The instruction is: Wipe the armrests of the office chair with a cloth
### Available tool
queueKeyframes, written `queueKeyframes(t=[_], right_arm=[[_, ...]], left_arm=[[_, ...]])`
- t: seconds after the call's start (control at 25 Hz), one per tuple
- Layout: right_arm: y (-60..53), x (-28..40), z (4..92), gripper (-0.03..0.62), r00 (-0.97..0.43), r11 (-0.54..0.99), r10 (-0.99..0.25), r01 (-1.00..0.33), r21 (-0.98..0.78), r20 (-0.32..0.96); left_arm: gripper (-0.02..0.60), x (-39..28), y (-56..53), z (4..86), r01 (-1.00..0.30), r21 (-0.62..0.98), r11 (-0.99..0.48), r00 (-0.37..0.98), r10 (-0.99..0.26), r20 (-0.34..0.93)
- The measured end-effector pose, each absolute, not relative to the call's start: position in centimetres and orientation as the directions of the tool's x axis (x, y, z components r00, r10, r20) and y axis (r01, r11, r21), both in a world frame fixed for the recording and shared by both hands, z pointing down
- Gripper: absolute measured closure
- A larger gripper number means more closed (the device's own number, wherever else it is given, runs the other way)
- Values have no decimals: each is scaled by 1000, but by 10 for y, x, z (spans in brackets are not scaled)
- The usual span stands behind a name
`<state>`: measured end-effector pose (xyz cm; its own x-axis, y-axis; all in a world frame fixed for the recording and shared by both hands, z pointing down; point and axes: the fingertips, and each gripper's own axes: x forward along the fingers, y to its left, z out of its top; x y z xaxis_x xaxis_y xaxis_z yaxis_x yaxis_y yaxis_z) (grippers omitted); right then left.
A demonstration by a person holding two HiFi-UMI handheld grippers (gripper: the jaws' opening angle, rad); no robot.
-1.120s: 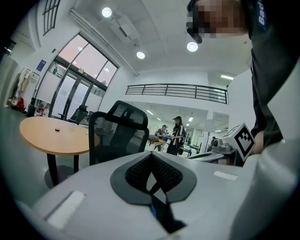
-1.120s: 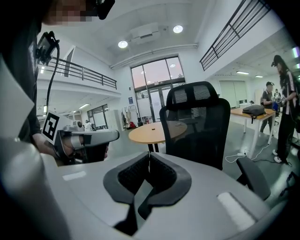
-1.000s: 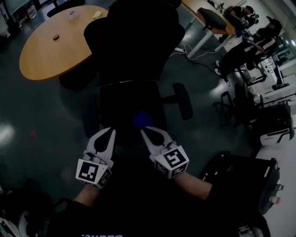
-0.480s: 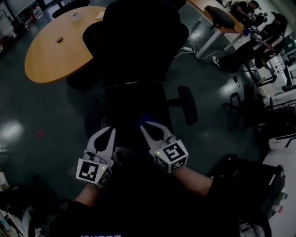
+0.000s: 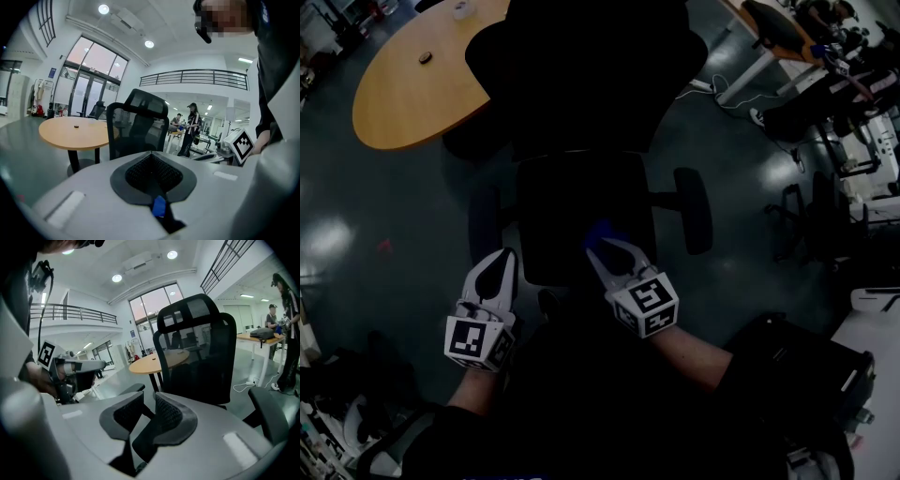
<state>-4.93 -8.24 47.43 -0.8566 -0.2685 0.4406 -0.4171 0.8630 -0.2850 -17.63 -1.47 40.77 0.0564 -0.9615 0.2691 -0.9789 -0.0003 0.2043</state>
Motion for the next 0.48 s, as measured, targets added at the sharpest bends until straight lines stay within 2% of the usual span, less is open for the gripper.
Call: queueKeyframes(t=[0.48], right_arm=[[-105, -29, 590, 386, -742, 856, -202, -451, -252, 639]], left_arm=[[571, -221, 1, 462, -973, 159, 164, -89, -913, 399]])
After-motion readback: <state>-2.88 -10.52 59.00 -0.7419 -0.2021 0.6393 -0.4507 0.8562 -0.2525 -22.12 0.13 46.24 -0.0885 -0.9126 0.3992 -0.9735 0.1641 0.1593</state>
